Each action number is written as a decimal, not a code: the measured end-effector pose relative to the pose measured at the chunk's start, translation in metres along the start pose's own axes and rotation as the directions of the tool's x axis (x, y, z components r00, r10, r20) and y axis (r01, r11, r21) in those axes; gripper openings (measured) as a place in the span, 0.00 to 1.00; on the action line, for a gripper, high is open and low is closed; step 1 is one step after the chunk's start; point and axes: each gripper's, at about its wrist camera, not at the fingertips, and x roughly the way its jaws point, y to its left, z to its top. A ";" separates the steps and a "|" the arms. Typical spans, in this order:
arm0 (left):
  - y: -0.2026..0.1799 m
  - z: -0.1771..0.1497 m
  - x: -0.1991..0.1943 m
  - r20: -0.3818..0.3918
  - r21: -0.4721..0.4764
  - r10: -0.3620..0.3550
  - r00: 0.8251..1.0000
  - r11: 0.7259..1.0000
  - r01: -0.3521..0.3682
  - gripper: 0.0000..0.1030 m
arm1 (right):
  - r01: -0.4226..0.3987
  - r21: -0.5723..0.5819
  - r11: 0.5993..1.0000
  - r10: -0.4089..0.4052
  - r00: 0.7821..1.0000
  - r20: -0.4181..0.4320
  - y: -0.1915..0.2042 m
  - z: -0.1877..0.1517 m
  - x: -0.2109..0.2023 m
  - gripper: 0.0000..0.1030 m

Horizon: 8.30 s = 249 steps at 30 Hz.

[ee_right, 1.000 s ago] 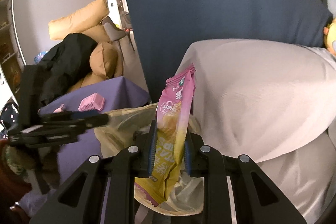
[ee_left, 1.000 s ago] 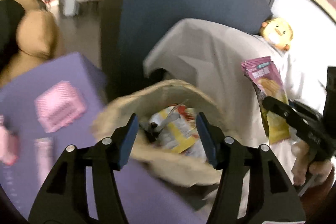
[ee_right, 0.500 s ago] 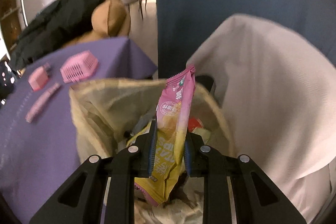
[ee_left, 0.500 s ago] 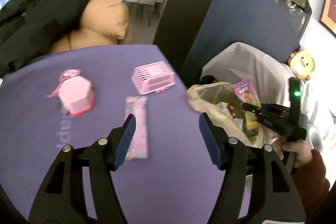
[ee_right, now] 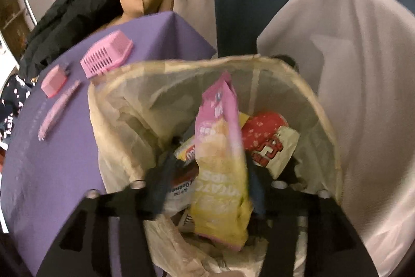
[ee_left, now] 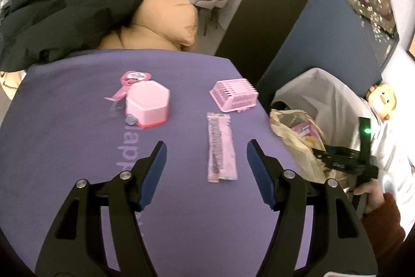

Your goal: Collect trash

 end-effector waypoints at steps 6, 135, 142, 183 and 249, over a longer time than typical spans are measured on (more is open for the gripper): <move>0.030 0.000 -0.012 0.032 -0.068 0.078 0.996 0.995 -0.076 0.60 | 0.042 0.004 0.999 -0.042 0.995 0.086 0.012 0.007 -0.033 0.57; 0.013 0.063 -0.015 0.043 0.241 0.147 0.988 0.958 -0.154 0.46 | -0.108 -0.010 0.994 0.106 0.949 0.298 0.116 0.013 -0.095 0.15; -0.095 0.071 -0.007 0.080 0.299 -0.018 0.997 0.954 -0.007 0.46 | -0.013 0.024 1.000 0.003 0.933 0.359 0.071 0.003 -0.135 0.15; -0.107 0.010 0.062 -0.118 0.122 -0.137 0.984 0.981 0.151 0.62 | -0.024 0.031 0.999 0.019 0.988 0.156 -0.016 0.012 -0.032 0.15; -0.081 -0.117 -0.120 0.229 0.196 0.197 0.953 0.950 -0.243 0.91 | 0.004 -0.007 1.000 -0.001 0.941 0.338 0.162 -0.150 -0.186 0.60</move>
